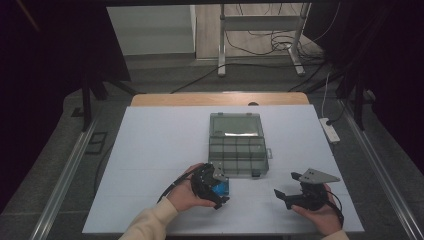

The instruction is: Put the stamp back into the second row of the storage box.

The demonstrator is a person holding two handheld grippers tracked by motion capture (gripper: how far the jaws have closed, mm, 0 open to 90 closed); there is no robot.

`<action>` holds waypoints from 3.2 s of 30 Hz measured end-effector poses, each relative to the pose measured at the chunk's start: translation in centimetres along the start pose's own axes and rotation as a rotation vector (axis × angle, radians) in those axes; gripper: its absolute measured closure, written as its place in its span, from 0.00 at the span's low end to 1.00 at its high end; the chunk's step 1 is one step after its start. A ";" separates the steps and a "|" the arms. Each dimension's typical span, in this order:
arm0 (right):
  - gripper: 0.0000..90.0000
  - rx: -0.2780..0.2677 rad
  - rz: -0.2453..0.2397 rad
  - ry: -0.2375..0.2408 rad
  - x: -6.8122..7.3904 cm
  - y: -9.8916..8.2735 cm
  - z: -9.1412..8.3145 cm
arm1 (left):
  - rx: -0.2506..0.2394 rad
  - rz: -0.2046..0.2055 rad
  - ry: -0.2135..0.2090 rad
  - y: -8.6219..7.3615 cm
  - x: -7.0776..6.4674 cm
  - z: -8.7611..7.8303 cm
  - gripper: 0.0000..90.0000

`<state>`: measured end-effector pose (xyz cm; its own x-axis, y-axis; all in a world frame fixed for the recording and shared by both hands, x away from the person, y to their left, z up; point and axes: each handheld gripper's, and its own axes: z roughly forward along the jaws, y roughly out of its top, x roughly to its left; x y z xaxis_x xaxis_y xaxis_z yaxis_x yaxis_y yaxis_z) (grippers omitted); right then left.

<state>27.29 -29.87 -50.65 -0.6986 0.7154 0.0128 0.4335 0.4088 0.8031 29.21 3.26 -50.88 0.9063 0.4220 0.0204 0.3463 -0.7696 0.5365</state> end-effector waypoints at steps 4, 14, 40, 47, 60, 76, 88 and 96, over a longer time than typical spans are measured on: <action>0.12 0.001 0.000 0.000 0.0 0.0 0.0 | 0.005 0.001 -0.004 0.1 0.0 0.2 0.13; 0.12 0.002 0.001 0.001 0.0 0.0 0.0 | 0.019 0.008 0.004 0.1 0.1 0.5 0.14; 0.12 0.008 0.004 0.001 0.0 0.0 0.1 | 0.055 0.083 0.071 -0.1 -0.3 0.8 0.26; 0.12 0.008 0.006 0.000 -0.1 0.0 0.1 | 0.054 0.071 0.041 -0.1 0.3 0.8 0.32; 0.12 0.008 0.007 -0.001 -0.1 0.0 0.0 | 0.035 0.102 0.025 -0.5 0.9 0.5 0.46; 0.12 0.003 0.008 -0.003 -0.1 0.0 0.0 | -0.029 0.104 -0.010 0.1 0.2 -0.9 0.47; 0.12 0.004 0.010 -0.004 -0.1 0.0 -0.1 | -0.080 0.085 0.005 0.2 0.2 -2.8 0.47; 0.12 0.007 0.011 -0.006 -0.1 0.0 0.0 | -0.110 0.083 0.021 0.3 0.3 -4.1 0.47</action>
<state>27.31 -29.98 -50.64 -0.6906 0.7230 0.0179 0.4446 0.4049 0.7990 28.62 5.12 -47.25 0.9253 0.3696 0.0854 0.2405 -0.7457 0.6214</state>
